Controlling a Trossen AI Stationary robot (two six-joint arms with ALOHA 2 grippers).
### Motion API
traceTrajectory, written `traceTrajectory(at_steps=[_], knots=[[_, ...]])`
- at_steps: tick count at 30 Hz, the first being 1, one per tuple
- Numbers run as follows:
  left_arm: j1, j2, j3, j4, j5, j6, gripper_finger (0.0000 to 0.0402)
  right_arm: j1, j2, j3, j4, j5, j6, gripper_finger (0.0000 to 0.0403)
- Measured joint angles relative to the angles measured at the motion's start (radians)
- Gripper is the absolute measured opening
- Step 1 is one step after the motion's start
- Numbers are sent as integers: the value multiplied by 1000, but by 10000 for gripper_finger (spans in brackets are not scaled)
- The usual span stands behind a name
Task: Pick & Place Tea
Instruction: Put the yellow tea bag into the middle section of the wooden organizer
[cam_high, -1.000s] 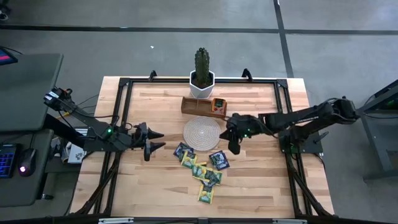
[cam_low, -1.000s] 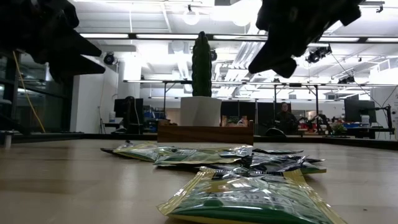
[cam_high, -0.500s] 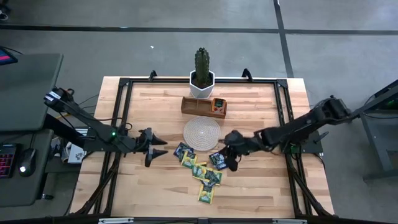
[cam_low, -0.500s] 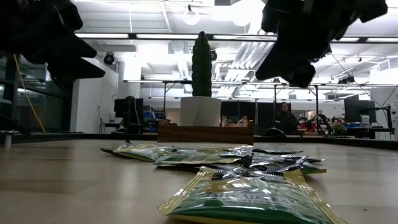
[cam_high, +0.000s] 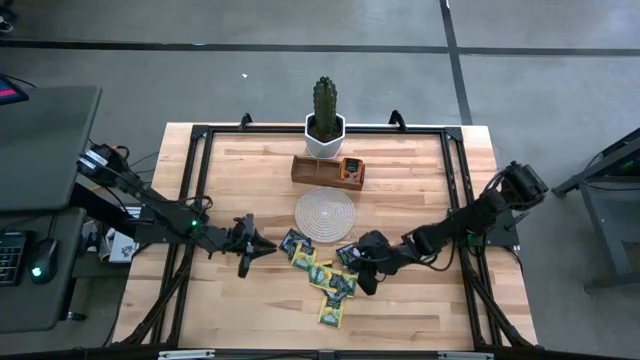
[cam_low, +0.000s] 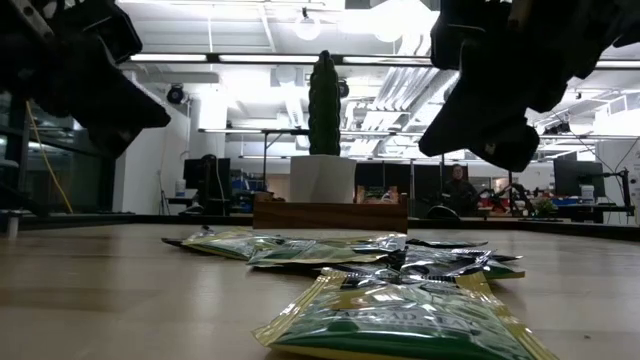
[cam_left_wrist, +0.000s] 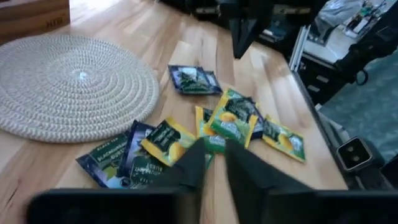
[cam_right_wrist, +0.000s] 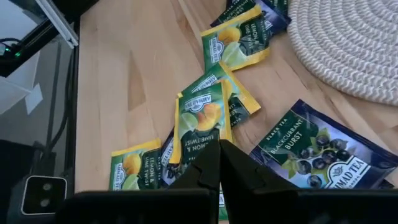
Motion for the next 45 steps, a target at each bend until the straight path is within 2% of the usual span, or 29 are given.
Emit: traceTrajectory(at_steps=[2, 8, 15, 19, 28, 34, 40, 45], knots=[[0, 23, 0, 12, 0, 0, 12, 9, 0, 0, 0, 14, 0, 2], [0, 94, 32, 67, 8, 44, 3, 21, 0, 0, 0, 44, 24, 2], [1, 232, 195, 40, 90, 201, 1, 25, 0, 0, -2, 62, 24, 2], [1, 332, 287, -40, 114, 234, 0, 25, 0, 0, -2, 76, 24, 1], [7, 566, 462, -57, 173, 259, 0, 25, 0, 0, -1, 64, 25, 2], [56, 669, 588, -161, 181, 245, 0, 25, 0, 0, -1, 58, 53, 4], [107, 724, 701, -356, 231, 258, 0, 40, 0, 0, -15, 27, 69, 1], [113, 735, 726, -421, 241, 267, 0, 63, -1, 0, -41, 44, 93, 3]])
